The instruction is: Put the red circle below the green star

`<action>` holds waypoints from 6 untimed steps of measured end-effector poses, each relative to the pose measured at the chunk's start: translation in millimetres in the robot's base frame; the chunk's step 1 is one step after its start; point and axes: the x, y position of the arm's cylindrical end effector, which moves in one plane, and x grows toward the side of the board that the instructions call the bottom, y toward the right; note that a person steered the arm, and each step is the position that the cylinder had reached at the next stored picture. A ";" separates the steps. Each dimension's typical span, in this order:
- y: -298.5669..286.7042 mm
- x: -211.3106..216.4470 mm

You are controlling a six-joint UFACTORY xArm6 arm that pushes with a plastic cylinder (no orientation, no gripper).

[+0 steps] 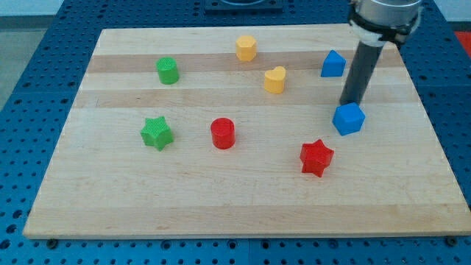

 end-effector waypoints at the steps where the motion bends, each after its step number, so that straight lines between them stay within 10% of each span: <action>1: -49.6 21.7; 6: -315.3 95.5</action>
